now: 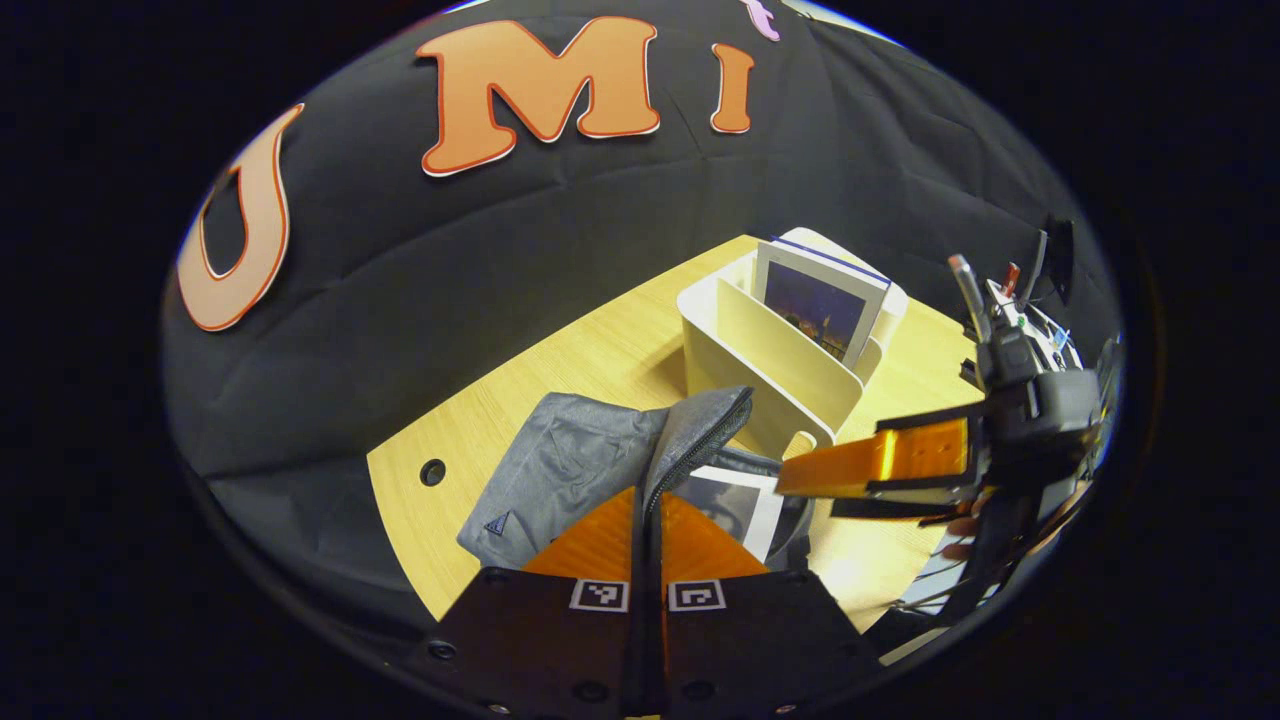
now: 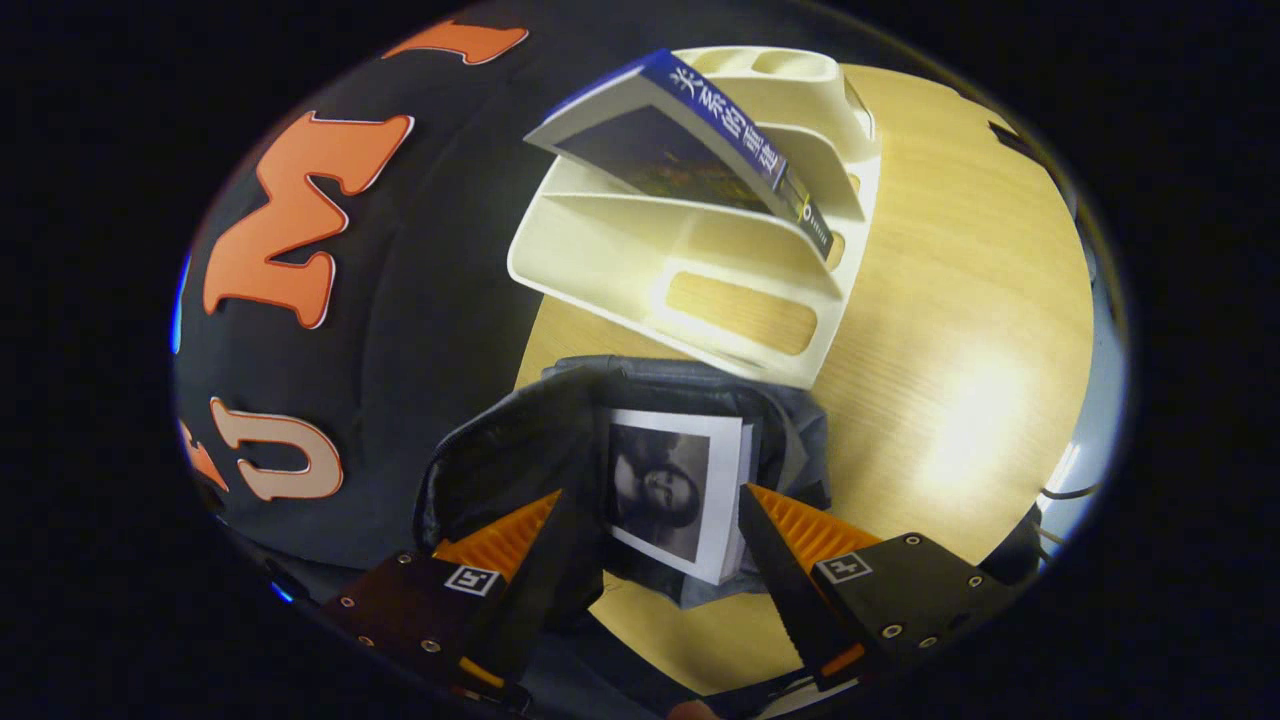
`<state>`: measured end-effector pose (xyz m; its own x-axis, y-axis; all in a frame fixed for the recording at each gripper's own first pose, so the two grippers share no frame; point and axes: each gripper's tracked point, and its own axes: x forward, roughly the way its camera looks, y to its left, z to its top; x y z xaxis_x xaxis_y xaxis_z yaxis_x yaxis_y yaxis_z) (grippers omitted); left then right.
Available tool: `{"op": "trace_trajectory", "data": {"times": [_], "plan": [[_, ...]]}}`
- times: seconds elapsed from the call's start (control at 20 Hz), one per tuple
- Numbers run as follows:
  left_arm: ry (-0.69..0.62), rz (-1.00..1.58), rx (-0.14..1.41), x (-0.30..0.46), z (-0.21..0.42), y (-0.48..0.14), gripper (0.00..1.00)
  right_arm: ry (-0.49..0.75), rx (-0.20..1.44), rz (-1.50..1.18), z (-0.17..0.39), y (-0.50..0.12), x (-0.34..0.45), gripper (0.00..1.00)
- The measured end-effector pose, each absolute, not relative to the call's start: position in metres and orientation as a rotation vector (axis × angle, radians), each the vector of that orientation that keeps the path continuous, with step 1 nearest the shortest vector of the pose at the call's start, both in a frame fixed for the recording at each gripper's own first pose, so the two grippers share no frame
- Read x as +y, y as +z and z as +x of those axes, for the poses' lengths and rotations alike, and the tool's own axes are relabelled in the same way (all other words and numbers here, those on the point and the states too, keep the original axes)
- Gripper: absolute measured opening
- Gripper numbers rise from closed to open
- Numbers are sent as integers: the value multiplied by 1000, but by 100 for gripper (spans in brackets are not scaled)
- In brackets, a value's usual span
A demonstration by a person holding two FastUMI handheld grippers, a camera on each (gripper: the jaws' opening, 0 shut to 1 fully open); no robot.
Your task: Open the schoolbag, grab two books from the bookshelf and put them into the schoolbag.
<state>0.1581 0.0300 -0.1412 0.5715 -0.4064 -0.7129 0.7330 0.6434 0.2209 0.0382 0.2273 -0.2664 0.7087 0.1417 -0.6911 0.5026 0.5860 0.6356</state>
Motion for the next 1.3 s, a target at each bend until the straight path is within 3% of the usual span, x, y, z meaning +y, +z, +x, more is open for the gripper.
{"op": "trace_trajectory", "data": {"times": [0.4,0.75,1.05,1.3], "plan": [[-709,541,683,21,134,-155,1,-349,646,720,30,-196,120,98],[-622,469,713,12,127,-169,1,-340,625,392,79,-122,60,98],[-512,380,746,5,119,-178,1,-245,738,89,146,-105,52,98],[-440,365,746,2,126,-178,1,-170,920,-87,174,-149,60,99]]}}
